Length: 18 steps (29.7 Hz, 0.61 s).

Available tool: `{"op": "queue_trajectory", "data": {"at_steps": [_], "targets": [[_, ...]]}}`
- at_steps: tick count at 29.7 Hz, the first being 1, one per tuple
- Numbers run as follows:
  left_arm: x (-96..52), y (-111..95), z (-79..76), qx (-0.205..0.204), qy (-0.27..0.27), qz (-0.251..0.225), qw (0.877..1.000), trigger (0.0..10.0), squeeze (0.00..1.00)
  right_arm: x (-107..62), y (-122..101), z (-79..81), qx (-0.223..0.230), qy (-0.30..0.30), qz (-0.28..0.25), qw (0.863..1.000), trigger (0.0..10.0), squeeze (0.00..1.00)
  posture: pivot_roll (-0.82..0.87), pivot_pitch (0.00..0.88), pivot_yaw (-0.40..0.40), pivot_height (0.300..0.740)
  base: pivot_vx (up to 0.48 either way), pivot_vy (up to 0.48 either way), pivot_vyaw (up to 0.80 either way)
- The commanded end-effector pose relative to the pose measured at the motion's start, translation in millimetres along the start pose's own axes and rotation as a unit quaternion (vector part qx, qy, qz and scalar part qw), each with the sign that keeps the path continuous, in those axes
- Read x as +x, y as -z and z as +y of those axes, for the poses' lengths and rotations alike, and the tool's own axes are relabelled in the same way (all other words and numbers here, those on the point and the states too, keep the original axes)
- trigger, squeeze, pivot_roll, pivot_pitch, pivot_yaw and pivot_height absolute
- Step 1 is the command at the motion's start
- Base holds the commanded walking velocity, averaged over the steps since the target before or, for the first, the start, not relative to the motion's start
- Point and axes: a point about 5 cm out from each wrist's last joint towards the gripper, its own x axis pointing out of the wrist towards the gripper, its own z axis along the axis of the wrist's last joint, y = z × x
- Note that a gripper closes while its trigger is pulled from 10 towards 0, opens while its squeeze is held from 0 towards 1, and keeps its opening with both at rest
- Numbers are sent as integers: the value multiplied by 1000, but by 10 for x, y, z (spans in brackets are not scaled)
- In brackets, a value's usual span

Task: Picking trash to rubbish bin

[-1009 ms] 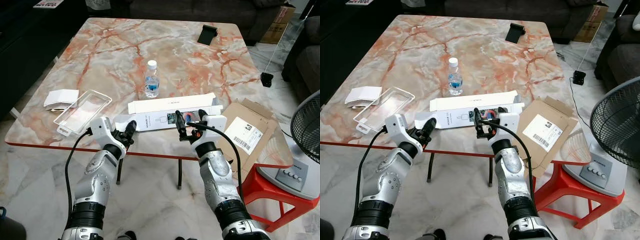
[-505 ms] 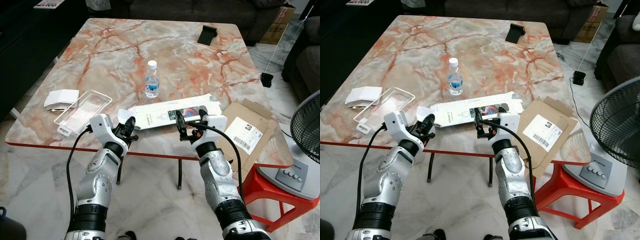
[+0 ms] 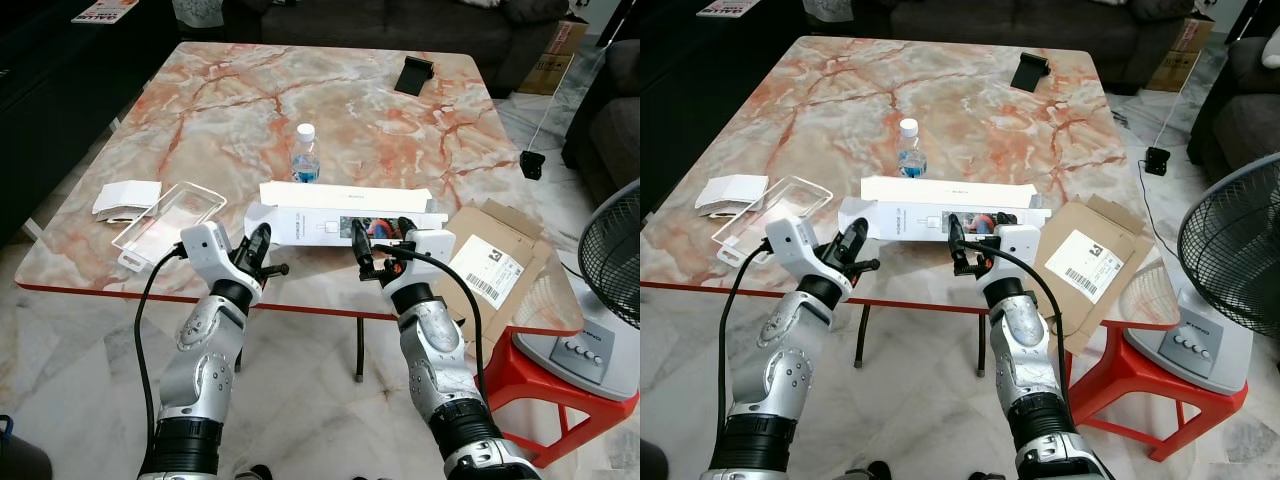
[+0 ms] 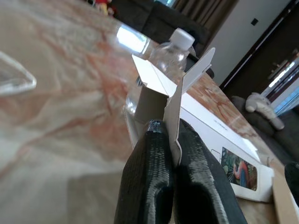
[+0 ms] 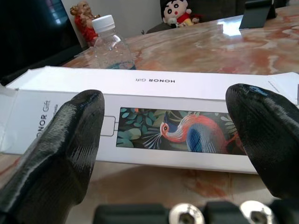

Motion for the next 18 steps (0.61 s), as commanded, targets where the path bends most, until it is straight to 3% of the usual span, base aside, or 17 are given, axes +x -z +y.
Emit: {"op": "queue_trajectory", "data": {"at_steps": [1, 6, 10, 16, 18], "targets": [[36, -117, -144, 26, 25, -27, 999, 10000, 0, 30, -65, -30, 2, 8, -15, 1000, 10000, 0, 64, 114, -17, 740, 0, 0, 0], [82, -258, -284, 47, 45, -56, 996, 10000, 0, 53, -117, -45, 0, 10, -25, 1000, 10000, 0, 64, 114, -19, 740, 0, 0, 0], [128, -470, -297, 61, 27, -105, 992, 10000, 0, 75, -172, -56, 0, 13, -36, 999, 10000, 0, 68, 114, -19, 740, 0, 0, 0], [163, -532, -293, 76, 21, -120, 990, 10000, 0, 108, -240, -56, -2, 13, -49, 999, 10000, 0, 69, 117, -20, 740, 0, 0, 0], [188, -603, -356, 90, 32, -136, 986, 10000, 0, 137, -313, -55, -3, 14, -63, 998, 10000, 0, 67, 118, -21, 740, 0, 0, 0]]}}
